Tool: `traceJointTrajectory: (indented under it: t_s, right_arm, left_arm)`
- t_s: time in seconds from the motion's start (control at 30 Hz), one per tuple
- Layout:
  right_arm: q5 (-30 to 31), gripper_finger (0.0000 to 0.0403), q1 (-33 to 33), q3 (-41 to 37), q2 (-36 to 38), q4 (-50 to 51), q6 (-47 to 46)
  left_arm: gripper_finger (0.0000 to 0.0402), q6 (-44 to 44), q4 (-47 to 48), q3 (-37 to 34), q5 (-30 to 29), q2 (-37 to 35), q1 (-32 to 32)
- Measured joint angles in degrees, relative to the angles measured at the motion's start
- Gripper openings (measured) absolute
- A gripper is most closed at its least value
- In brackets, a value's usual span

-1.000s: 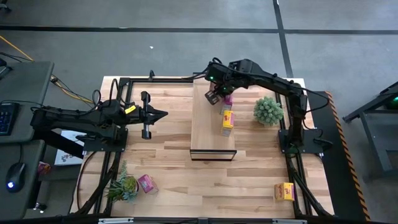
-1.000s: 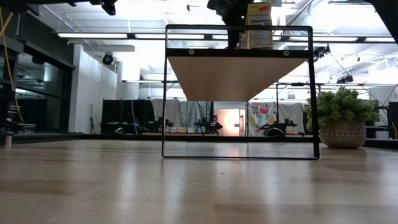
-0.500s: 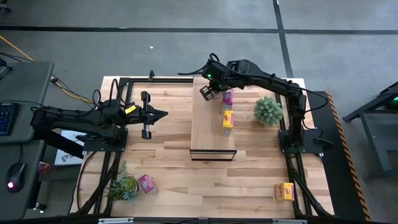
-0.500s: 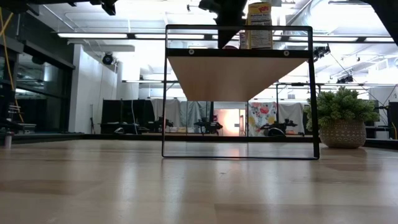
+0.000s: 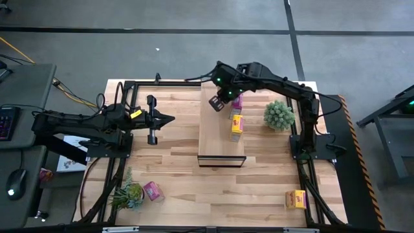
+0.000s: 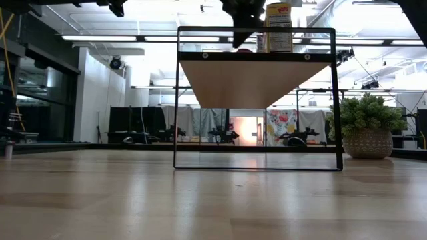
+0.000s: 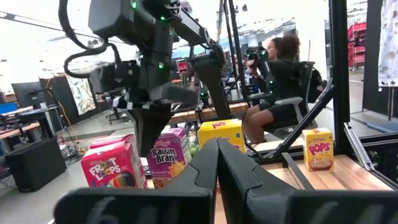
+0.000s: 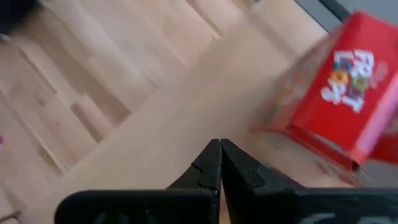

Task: Stack cereal on shelf
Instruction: Put the red cereal box on the shelf aligned with the red cereal box

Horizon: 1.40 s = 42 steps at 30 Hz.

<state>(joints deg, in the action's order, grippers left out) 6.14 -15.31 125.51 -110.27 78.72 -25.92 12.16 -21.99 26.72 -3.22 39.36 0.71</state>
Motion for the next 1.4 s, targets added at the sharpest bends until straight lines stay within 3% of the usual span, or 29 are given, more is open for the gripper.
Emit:
traceJointTrajectory:
  t_s: [0.5,1.4]
  right_arm:
    - [10.1,0.0000,-0.7,0.0,-0.8,-0.8,-4.3]
    - [12.3,0.0000,-1.7,0.0,-0.8,-2.7,-3.7]
  left_arm:
    - [0.0000,0.0,-0.2,0.0,0.0,0.0,0.0]
    - [0.0000,0.0,-0.1,0.0,0.0,0.0,0.0]
